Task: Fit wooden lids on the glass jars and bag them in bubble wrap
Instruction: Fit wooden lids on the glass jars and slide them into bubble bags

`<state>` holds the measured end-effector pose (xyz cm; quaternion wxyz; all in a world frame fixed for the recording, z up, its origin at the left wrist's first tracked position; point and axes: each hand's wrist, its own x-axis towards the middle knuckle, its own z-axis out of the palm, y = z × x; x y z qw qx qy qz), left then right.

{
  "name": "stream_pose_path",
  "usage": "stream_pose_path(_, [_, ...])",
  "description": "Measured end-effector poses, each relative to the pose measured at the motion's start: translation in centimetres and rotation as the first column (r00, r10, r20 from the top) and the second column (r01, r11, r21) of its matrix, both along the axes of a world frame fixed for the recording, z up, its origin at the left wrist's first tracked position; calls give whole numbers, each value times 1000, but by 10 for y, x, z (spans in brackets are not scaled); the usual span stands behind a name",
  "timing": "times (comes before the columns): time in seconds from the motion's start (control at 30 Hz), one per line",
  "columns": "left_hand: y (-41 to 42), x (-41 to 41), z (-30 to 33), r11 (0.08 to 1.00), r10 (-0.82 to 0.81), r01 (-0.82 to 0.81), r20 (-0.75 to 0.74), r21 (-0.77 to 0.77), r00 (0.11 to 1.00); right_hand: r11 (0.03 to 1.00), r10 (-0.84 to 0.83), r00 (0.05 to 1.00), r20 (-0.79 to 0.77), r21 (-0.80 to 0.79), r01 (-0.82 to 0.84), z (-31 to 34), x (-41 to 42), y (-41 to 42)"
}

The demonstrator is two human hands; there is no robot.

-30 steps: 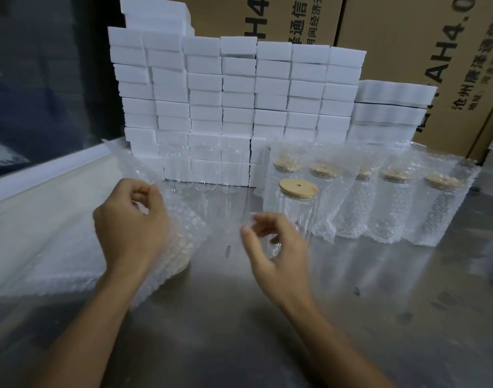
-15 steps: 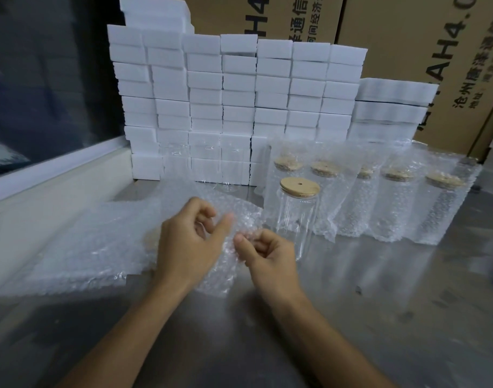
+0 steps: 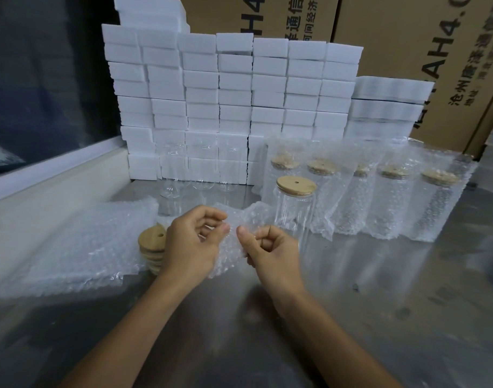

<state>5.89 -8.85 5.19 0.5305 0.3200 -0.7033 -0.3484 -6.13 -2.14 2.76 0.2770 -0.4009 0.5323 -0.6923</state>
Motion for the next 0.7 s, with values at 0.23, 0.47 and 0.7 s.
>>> stream_pose_path(0.23, [-7, 17, 29, 662, -110, 605, -742, 442, 661, 996, -13, 998, 68, 93, 7, 3, -1, 1])
stream_pose_path(0.47, [-14, 38, 28, 649, -137, 713, -882, 264, 451, 945, 209, 909, 360, 166, -283, 6, 3, -3])
stream_pose_path(0.7, [-29, 39, 30, 751, 44, 561, -874, 348, 484, 985, 106, 924, 366, 88, -148, 11, 0, -1])
